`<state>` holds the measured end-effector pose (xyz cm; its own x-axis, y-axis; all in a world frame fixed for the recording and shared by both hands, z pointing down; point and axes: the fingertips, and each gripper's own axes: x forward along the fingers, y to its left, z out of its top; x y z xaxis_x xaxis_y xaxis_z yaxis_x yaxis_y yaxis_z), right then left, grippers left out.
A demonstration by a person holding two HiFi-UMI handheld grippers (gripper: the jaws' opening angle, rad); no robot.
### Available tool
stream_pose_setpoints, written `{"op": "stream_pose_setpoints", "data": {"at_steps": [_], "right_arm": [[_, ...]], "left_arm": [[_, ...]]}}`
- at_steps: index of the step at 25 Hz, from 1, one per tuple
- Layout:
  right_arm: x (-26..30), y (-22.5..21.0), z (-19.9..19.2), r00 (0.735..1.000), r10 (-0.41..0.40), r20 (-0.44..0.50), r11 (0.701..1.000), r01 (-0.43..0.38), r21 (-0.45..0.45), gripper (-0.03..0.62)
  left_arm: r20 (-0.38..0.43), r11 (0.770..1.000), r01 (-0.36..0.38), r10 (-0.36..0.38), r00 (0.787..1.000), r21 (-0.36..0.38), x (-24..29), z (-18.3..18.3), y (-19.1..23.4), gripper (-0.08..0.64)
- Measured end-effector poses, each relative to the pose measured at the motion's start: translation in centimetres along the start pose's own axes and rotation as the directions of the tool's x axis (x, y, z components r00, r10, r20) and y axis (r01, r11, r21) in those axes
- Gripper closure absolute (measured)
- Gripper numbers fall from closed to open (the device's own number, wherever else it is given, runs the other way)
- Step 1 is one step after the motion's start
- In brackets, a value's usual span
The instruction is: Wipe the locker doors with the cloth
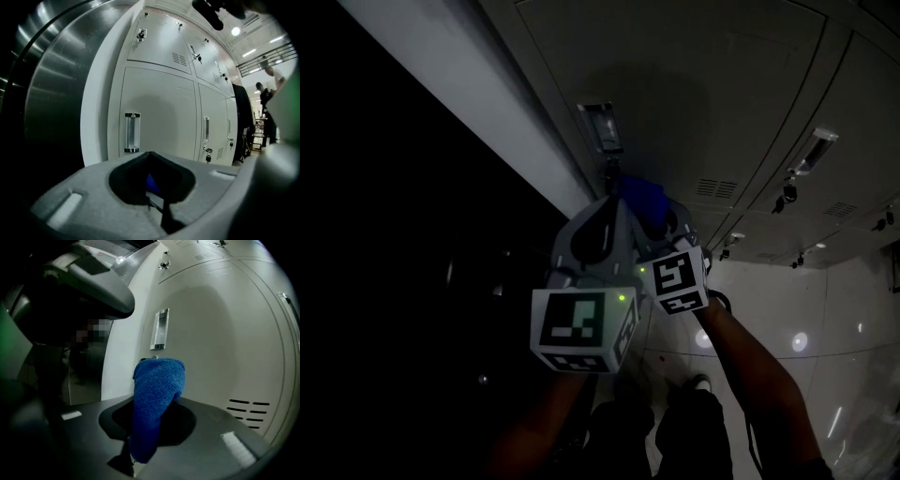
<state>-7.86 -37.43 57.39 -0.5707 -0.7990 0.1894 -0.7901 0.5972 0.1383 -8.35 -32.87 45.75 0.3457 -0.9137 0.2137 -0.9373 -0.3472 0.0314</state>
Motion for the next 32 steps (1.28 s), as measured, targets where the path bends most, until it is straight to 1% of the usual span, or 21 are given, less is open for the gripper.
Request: {"op": "stream_pose_setpoints", "data": {"at_steps": [9, 15, 20, 23, 26, 30, 32], "right_arm": [[-5.3, -6.3, -1.9, 0.995, -0.099, -0.031, 0.994, 0.1, 0.031, 0.511], [-8.6, -10.3, -2.9, 0.985, -0.165, -0.052, 0.985, 0.167, 0.044, 0.511], [-10.6, -12.7, -4.0, 0.975, -0.209, -0.077, 0.975, 0.214, 0.063, 0.511], [-11.1, -12.9, -3.9, 0.975, -0.207, -0.081, 0.975, 0.213, 0.068, 0.511], [-12.0, -12.5, -2.7, 0.979, -0.192, -0.073, 0.977, 0.198, 0.079, 0.511], [-13.9, -11.4, 0.1, 0.984, -0.162, -0.069, 0.981, 0.168, 0.097, 0.511], [-15.1, -10.8, 2.0, 0.987, -0.145, -0.063, 0.983, 0.151, 0.107, 0.511]], "left_arm": [[-0.047, 0.999, 0.035, -0.036, 0.998, -0.013, 1.8, -1.5, -3.8, 0.558], [-0.069, 0.999, 0.051, -0.051, 0.996, -0.015, 2.7, -2.2, -5.8, 0.558], [-0.087, 0.998, 0.054, -0.056, 0.995, -0.024, 3.0, -2.7, -6.9, 0.558], [-0.095, 0.998, 0.048, -0.05, 0.994, -0.028, 3.1, -2.8, -7.0, 0.558], [-0.106, 0.998, 0.048, -0.051, 0.993, -0.029, 2.9, -2.5, -7.5, 0.558], [-0.128, 0.999, 0.038, -0.042, 0.991, -0.034, 1.6, -1.5, -8.3, 0.558], [-0.135, 0.999, 0.033, -0.035, 0.99, -0.023, 0.8, -0.7, -8.8, 0.558]]}}
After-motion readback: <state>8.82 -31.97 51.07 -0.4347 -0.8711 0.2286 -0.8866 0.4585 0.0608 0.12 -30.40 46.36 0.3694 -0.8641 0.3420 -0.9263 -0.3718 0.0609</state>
